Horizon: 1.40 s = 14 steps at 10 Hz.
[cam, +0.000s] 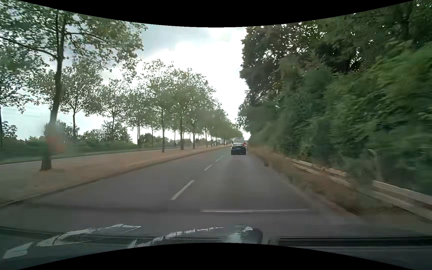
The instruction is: Follow the waypoints while adhering to traffic rules and regulations
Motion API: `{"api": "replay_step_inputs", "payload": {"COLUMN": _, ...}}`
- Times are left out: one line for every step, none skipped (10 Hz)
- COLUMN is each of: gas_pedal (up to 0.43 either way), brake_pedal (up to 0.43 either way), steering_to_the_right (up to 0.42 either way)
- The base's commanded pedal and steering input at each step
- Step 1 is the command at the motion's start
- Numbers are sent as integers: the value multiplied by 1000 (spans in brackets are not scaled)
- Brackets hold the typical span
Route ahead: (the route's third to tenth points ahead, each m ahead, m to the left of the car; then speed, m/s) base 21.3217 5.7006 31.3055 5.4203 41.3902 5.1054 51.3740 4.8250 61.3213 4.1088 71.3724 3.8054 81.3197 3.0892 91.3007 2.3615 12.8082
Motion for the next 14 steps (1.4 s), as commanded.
{"api": "replay_step_inputs", "payload": {"gas_pedal": 157, "brake_pedal": 0, "steering_to_the_right": 10}}
{"api": "replay_step_inputs", "payload": {"gas_pedal": 150, "brake_pedal": 0, "steering_to_the_right": 9}}
{"api": "replay_step_inputs", "payload": {"gas_pedal": 150, "brake_pedal": 0, "steering_to_the_right": 9}}
{"api": "replay_step_inputs", "payload": {"gas_pedal": 150, "brake_pedal": 0, "steering_to_the_right": 9}}
{"api": "replay_step_inputs", "payload": {"gas_pedal": 138, "brake_pedal": 0, "steering_to_the_right": 9}}
{"api": "replay_step_inputs", "payload": {"gas_pedal": 138, "brake_pedal": 0, "steering_to_the_right": 8}}
{"api": "replay_step_inputs", "payload": {"gas_pedal": 138, "brake_pedal": 0, "steering_to_the_right": 7}}
{"api": "replay_step_inputs", "payload": {"gas_pedal": 138, "brake_pedal": 0, "steering_to_the_right": 6}}
{"api": "replay_step_inputs", "payload": {"gas_pedal": 138, "brake_pedal": 0, "steering_to_the_right": 6}}
{"api": "replay_step_inputs", "payload": {"gas_pedal": 138, "brake_pedal": 0, "steering_to_the_right": 6}}
{"api": "replay_step_inputs", "payload": {"gas_pedal": 130, "brake_pedal": 0, "steering_to_the_right": 5}}
{"api": "replay_step_inputs", "payload": {"gas_pedal": 118, "brake_pedal": 0, "steering_to_the_right": 5}}
{"api": "replay_step_inputs", "payload": {"gas_pedal": 118, "brake_pedal": 0, "steering_to_the_right": 5}}
{"api": "replay_step_inputs", "payload": {"gas_pedal": 118, "brake_pedal": 0, "steering_to_the_right": 5}}
